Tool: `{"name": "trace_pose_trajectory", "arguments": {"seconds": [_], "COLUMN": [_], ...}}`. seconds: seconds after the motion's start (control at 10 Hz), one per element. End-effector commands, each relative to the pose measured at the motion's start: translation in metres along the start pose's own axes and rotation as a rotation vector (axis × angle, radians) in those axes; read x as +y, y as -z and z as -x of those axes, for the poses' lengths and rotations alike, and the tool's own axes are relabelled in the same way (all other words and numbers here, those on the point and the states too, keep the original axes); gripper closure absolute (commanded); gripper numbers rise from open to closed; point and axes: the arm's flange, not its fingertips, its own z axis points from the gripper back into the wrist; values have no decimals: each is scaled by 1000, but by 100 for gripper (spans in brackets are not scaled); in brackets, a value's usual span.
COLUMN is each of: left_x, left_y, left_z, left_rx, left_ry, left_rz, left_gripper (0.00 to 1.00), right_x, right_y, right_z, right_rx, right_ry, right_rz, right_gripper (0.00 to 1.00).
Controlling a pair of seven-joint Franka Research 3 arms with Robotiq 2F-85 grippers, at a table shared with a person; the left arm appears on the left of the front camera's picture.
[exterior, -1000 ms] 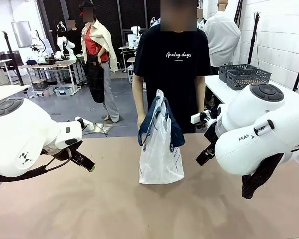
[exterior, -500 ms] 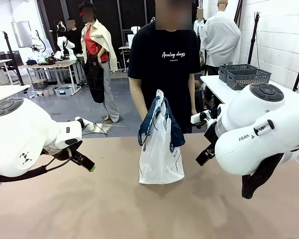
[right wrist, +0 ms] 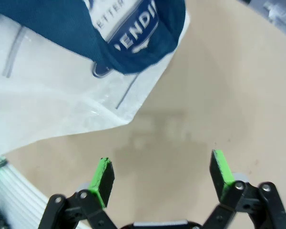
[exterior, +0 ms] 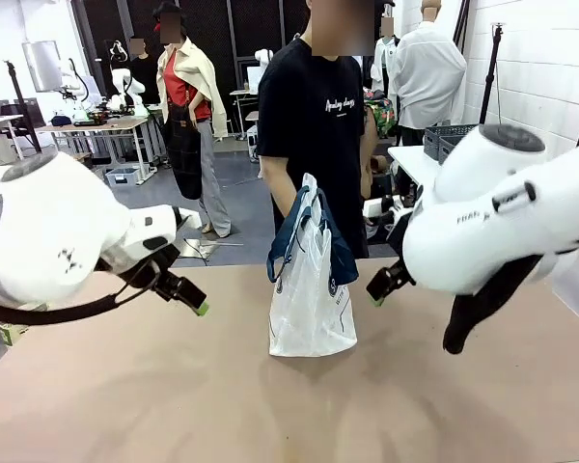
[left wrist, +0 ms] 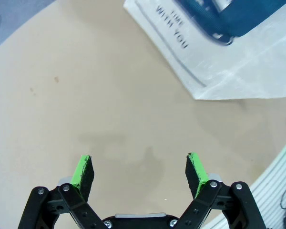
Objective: Transfer purchased items from the store into the shopping bag.
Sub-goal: Open the Reusable shopping bag in the center of the table.
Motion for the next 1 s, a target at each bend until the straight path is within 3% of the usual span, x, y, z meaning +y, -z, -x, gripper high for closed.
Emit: {"name": "trace_pose_trajectory", "arguments": {"seconds": [0.0,0.4,0.6,0.7,0.9], "left_x": [12,-4,-5,-4,-11], "left_y": [-19,-56,-65,-65,-68], "left_z": [-31,-126,-156,-164,-143], "left_rx": [11,-26,-36,-61,-47], "left_ry": [-14,-6,-11,-16,11], "left_rz": [84,104,145,174,112], "left_gripper": [0,0,0,0,0], "right_x": [-2,-11,-26,-33,-29], "right_y": [-39,-106,-123,-124,-132], "right_z": [-27,-95,-124,-134,-122], "right_rx": [13,36,24,19,1], "right_ry": [54,99,121,128,109], "right_rz": [-12,12,-7,-6,-4], "right_gripper": [0,0,0,0,0]}}
